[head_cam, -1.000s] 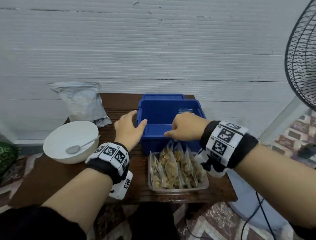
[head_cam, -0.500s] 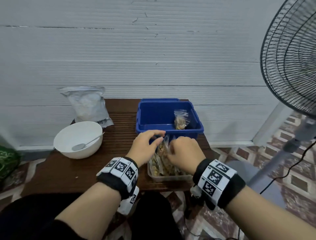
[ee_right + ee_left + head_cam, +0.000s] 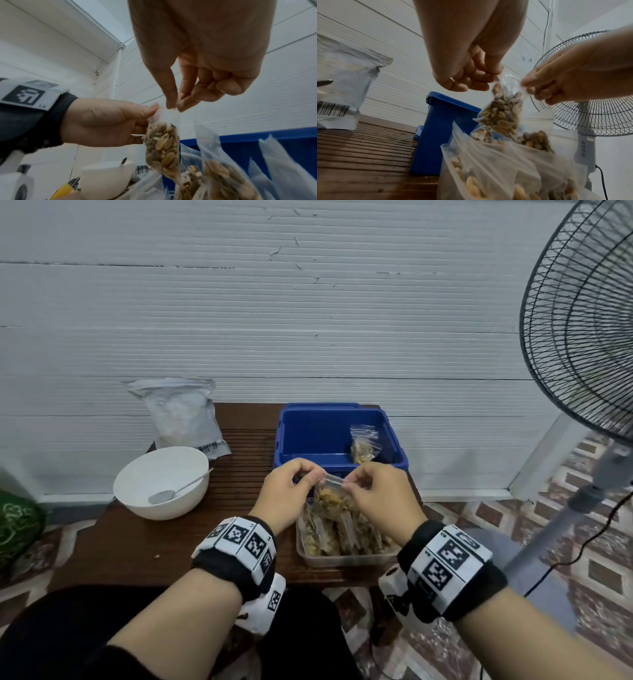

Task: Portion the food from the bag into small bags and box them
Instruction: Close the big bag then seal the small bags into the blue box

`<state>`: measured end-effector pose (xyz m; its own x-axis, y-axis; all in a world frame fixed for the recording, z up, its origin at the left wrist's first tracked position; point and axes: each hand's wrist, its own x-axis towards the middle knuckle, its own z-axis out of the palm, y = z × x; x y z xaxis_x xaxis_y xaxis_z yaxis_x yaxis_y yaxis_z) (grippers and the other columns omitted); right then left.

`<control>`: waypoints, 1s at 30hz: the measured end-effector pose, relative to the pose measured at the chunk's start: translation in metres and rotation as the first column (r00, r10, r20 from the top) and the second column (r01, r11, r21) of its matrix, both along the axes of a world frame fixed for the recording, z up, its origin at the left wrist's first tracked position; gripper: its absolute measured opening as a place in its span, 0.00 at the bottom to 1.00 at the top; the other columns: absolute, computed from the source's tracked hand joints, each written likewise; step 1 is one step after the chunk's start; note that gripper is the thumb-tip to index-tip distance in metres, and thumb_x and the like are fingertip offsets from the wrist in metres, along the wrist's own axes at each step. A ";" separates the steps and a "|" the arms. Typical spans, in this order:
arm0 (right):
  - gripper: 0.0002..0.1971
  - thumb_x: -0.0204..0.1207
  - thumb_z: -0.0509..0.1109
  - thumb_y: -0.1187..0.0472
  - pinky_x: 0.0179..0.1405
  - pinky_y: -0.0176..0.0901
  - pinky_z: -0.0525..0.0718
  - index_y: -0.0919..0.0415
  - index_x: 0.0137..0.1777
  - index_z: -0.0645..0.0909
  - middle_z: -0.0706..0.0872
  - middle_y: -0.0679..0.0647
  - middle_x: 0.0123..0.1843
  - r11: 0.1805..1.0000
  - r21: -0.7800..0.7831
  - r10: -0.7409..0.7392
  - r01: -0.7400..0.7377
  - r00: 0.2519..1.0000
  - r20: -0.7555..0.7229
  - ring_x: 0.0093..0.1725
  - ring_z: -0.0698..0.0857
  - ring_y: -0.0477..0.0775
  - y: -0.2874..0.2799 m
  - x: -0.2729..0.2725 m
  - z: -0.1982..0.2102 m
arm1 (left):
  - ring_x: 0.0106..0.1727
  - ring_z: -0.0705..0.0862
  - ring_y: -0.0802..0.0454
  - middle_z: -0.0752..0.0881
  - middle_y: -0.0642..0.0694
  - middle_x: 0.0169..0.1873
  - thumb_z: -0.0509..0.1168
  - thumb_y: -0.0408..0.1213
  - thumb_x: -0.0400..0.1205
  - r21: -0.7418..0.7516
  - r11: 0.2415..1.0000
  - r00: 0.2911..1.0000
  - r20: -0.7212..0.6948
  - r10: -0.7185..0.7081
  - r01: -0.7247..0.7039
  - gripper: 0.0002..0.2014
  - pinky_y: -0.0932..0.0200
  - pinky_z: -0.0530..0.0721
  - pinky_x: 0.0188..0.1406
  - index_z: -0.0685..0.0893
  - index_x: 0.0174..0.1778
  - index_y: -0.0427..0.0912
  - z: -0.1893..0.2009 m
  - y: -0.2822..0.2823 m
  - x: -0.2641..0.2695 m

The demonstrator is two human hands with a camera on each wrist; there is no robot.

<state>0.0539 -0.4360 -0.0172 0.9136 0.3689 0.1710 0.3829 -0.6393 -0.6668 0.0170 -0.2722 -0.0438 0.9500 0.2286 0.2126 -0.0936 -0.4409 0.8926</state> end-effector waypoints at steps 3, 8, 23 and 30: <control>0.03 0.77 0.71 0.63 0.34 0.20 0.74 0.57 0.43 0.85 0.86 0.47 0.39 0.991 0.129 -0.031 0.036 0.999 -0.043 0.38 0.80 0.38 -0.001 0.004 -0.001 | 0.42 0.82 0.70 0.87 0.54 0.42 0.65 0.34 0.83 -0.077 0.997 1.000 0.010 -0.012 0.013 0.05 0.78 0.76 0.46 0.86 0.46 0.46 0.005 -0.002 -0.002; 0.04 0.78 0.70 0.63 0.37 0.20 0.73 0.55 0.43 0.84 0.85 0.45 0.40 0.977 0.211 -0.015 0.032 0.997 -0.079 0.40 0.80 0.37 0.002 0.006 -0.006 | 0.47 0.84 0.65 0.88 0.55 0.44 0.69 0.34 0.81 -0.093 0.996 1.000 -0.013 -0.016 0.014 0.04 0.70 0.81 0.51 0.86 0.45 0.49 0.004 -0.003 -0.001; 0.10 0.79 0.69 0.63 0.37 0.20 0.72 0.50 0.38 0.78 0.83 0.48 0.38 0.958 0.283 -0.042 0.039 0.999 0.006 0.39 0.79 0.40 -0.001 0.000 -0.017 | 0.51 0.85 0.60 0.89 0.53 0.45 0.66 0.37 0.83 -0.084 0.996 0.999 -0.041 0.002 -0.006 0.04 0.64 0.82 0.56 0.85 0.48 0.48 0.004 -0.007 -0.002; 0.08 0.78 0.70 0.62 0.39 0.25 0.76 0.49 0.39 0.80 0.83 0.48 0.39 0.929 0.368 -0.001 0.026 0.998 -0.067 0.40 0.80 0.43 -0.003 -0.001 -0.019 | 0.47 0.86 0.63 0.90 0.56 0.40 0.66 0.39 0.83 -0.033 0.997 0.997 -0.044 0.064 -0.066 0.05 0.73 0.79 0.50 0.87 0.45 0.47 0.004 -0.005 0.000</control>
<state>0.0524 -0.4387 -0.0361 0.9316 0.2788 0.2333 0.3245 -0.3487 -0.8793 0.0171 -0.2773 -0.0402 0.9411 0.2966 0.1624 -0.0267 -0.4135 0.9101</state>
